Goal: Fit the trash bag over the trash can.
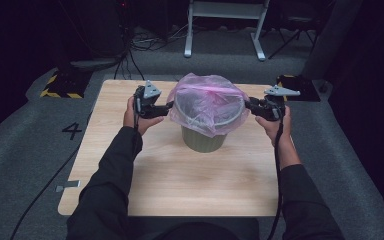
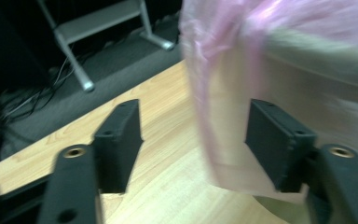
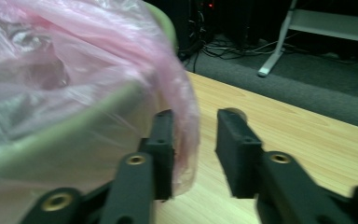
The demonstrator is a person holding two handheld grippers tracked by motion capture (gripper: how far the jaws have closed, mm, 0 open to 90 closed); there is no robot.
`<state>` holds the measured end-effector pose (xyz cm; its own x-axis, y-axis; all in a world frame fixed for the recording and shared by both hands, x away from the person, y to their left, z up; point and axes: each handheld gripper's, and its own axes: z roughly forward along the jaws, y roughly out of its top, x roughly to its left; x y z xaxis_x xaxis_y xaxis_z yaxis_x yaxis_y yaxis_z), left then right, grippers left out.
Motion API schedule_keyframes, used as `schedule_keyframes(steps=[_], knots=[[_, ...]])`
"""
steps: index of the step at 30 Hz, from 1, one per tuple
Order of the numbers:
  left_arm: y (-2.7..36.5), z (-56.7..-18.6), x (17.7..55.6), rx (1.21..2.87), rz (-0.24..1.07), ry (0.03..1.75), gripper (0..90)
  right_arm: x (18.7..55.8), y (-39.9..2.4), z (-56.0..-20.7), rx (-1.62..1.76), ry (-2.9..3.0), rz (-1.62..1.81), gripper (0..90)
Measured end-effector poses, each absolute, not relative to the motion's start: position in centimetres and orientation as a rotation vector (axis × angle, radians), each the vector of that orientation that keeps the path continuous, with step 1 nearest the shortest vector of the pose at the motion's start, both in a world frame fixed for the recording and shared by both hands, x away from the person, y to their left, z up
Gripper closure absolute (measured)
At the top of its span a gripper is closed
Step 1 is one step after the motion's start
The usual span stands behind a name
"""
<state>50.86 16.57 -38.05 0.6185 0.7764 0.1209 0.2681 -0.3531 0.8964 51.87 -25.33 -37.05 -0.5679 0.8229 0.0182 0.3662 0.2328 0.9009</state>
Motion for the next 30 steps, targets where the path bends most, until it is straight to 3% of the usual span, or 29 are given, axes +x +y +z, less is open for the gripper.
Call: schedule_keyframes(steps=[6,10,15,19,30], knots=[[18.1,-37.6,48.2,1.925,0.657,0.733,27.1,50.4,-27.4,-36.7,1.023,2.073,1.310,43.8],[18.1,-37.7,46.9,1.944,0.611,0.670,24.3,49.0,-27.9,-36.7,0.936,2.105,1.278,36.3],[16.4,-37.6,46.1,1.969,0.597,0.592,20.9,48.8,-27.8,-36.7,0.907,2.132,1.287,33.8],[15.2,-37.2,45.7,1.936,0.632,0.579,24.9,48.7,-27.2,-36.3,0.857,2.155,1.301,39.4],[16.4,-37.1,43.6,1.867,0.647,0.553,24.1,46.6,-27.4,-34.4,0.722,2.139,1.374,29.4]])
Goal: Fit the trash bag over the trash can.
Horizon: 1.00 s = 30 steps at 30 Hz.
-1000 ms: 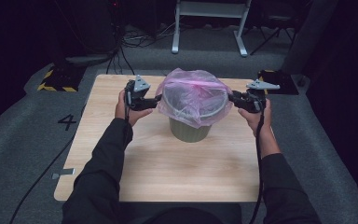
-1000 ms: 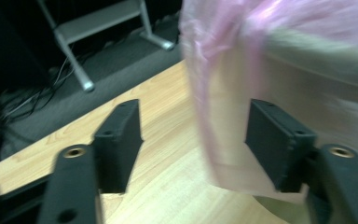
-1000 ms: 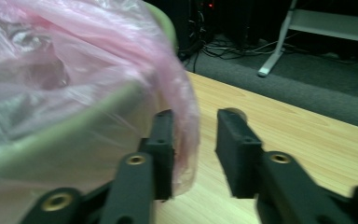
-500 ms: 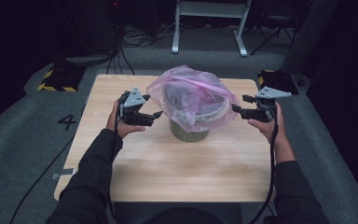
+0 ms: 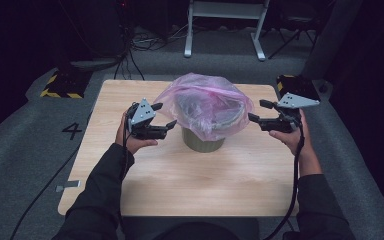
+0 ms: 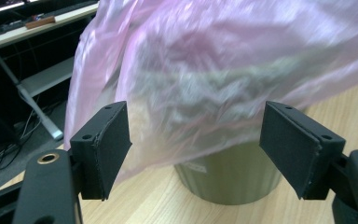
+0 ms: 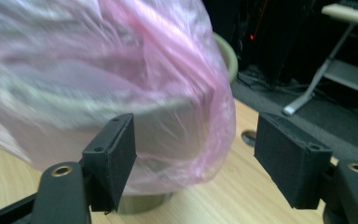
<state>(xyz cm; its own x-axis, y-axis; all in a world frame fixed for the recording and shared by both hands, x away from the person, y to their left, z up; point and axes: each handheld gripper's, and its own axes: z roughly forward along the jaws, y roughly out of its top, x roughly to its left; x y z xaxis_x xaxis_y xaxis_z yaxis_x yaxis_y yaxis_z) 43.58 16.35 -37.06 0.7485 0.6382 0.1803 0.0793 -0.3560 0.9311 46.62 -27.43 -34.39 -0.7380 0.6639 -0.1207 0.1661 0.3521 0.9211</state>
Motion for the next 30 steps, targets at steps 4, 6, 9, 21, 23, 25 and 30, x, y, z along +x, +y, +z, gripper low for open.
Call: schedule_keyframes(steps=[4,6,9,21,23,25,30], knots=[[15.8,-36.7,43.2,1.858,0.618,0.496,21.6,46.4,-27.0,-33.0,0.676,2.114,1.422,29.3],[15.5,-36.6,43.2,1.857,0.608,0.481,20.4,46.8,-26.2,-32.1,0.651,2.117,1.412,30.1],[14.9,-36.5,43.3,1.874,0.614,0.465,20.7,48.0,-24.9,-31.2,0.631,2.141,1.374,30.3],[14.2,-36.8,44.7,1.874,0.636,0.470,61.6,52.3,-21.7,-30.1,0.607,2.263,1.284,32.9],[14.4,-36.9,44.8,1.880,0.631,0.466,69.9,52.8,-21.3,-30.1,0.611,2.279,1.242,39.8],[14.6,-37.0,45.0,1.887,0.637,0.465,76.3,53.2,-21.0,-30.3,0.617,2.294,1.219,47.6],[14.8,-37.2,45.3,1.899,0.637,0.460,89.9,54.2,-21.0,-30.7,0.647,2.316,1.236,68.9]])
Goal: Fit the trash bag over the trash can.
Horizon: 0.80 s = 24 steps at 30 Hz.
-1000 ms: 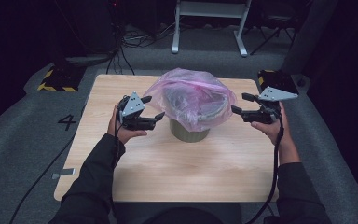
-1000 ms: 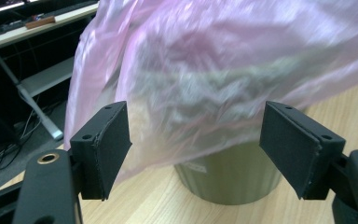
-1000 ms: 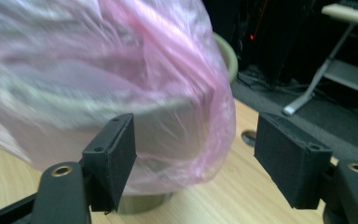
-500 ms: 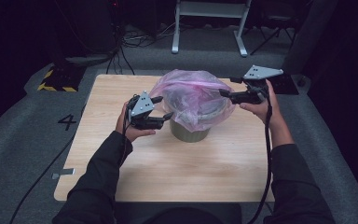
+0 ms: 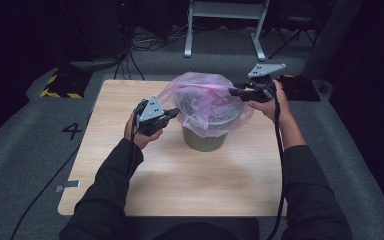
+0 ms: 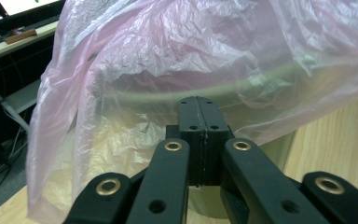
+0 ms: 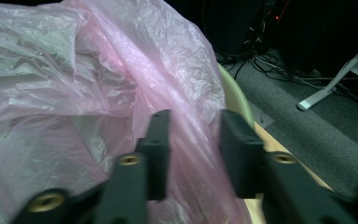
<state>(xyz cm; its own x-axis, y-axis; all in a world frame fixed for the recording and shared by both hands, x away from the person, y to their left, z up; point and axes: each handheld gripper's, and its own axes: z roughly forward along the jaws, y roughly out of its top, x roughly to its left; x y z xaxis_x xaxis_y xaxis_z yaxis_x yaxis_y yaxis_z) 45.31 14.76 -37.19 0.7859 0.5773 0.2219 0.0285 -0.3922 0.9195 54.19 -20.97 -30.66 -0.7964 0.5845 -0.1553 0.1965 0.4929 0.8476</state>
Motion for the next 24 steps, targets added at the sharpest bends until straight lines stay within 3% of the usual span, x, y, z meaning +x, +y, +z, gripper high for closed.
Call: schedule_keyframes(steps=[5,10,14,15,16,19,22,24], knots=[[15.2,-37.6,45.5,1.925,0.623,0.464,90.0,54.5,-21.2,-30.8,0.683,2.287,1.235,87.1],[15.6,-38.2,45.6,1.975,0.592,0.450,90.0,55.0,-22.3,-30.6,0.791,2.220,1.289,88.7],[16.1,-38.2,45.4,1.889,0.610,0.478,90.0,55.5,-23.0,-31.0,0.906,2.189,1.302,89.7],[16.1,-38.1,45.3,1.874,0.617,0.482,82.7,55.4,-22.9,-31.1,0.906,2.198,1.300,89.7],[16.0,-38.1,45.2,1.869,0.621,0.496,64.9,55.4,-22.8,-31.2,0.894,2.204,1.300,89.7],[15.6,-38.1,44.7,1.880,0.642,0.504,36.9,55.0,-22.4,-31.2,0.877,2.219,1.292,89.7],[15.3,-38.1,44.1,1.854,0.692,0.506,23.4,54.5,-22.0,-31.0,0.846,2.232,1.289,89.7],[15.4,-37.9,43.8,1.828,0.730,0.518,21.0,54.1,-21.7,-30.8,0.825,2.243,1.277,89.4]])
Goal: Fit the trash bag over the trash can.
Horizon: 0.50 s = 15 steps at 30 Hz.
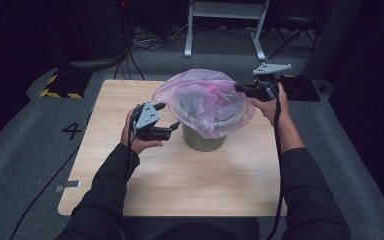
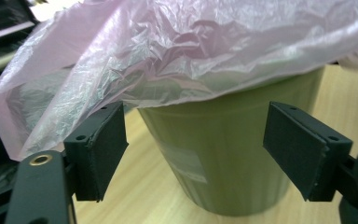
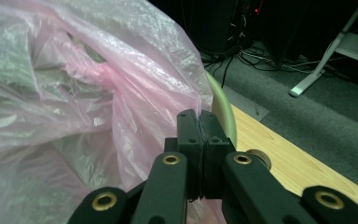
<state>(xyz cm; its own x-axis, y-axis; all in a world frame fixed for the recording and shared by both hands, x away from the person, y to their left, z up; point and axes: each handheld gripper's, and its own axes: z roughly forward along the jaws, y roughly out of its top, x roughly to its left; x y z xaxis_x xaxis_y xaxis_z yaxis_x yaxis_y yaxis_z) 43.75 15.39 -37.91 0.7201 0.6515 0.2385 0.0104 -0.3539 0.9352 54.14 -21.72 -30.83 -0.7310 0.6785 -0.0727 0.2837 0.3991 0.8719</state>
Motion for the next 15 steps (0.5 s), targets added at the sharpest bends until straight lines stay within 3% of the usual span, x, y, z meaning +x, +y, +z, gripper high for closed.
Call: schedule_keyframes(steps=[3,15], knots=[[16.3,-37.8,43.8,1.762,0.678,0.554,19.6,53.8,-21.4,-30.7,0.805,2.250,1.256,88.6],[17.9,-37.6,41.8,1.736,0.834,0.579,18.4,53.2,-20.6,-30.6,0.783,2.272,1.200,86.5]])
